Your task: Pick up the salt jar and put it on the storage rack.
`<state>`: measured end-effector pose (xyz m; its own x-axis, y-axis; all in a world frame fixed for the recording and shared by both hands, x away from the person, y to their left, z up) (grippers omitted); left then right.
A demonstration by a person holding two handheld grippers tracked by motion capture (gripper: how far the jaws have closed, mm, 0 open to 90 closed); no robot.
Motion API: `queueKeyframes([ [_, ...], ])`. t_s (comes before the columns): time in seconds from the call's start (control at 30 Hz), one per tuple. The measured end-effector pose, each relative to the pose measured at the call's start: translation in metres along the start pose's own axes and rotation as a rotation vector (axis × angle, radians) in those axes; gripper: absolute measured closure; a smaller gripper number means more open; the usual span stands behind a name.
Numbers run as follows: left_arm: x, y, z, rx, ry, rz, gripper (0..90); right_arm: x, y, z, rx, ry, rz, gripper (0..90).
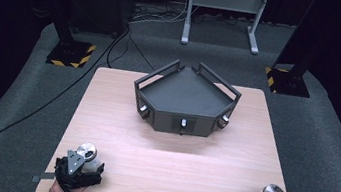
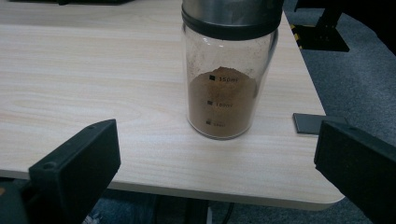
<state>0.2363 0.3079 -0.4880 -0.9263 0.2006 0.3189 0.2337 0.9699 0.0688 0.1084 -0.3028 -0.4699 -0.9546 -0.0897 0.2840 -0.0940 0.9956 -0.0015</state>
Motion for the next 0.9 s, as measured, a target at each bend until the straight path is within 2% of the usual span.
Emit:
queueKeyframes([
  [0.1,-0.0025,0.0020,0.0005,0.022,0.006,0.003,1.7,-0.0001,0.0000,0.0002,0.001,0.000,-0.002,0.0],
  [0.43,-0.0033,0.0032,0.0048,0.034,0.014,0.004,19.6,-0.0017,-0.0001,0.0019,0.002,0.016,-0.012,0.0],
  [0.6,-0.0042,0.0086,0.0058,0.056,0.020,0.038,27.3,-0.0012,-0.0006,0.0021,0.003,0.015,-0.008,0.0],
  [0.7,-0.0041,0.0097,0.0062,0.056,0.016,0.052,30.8,-0.0013,-0.0009,0.0026,0.002,0.017,-0.008,0.0],
  [0.9,-0.0037,0.0096,0.0064,0.058,0.014,0.051,31.3,-0.0015,-0.0009,0.0028,0.004,0.020,-0.008,0.0],
])
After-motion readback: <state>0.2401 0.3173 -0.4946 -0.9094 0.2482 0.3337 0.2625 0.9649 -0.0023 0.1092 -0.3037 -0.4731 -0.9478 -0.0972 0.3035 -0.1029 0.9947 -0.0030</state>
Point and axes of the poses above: each handheld gripper's, and its own axes: x roughly backward along the jaws, z roughly out of its underside, y roughly to its left, the point moved 7 cm from there along -x, roughly forward along the jaws, and after that the axes turned 13 degrees about -y, right-handed, at the moved point
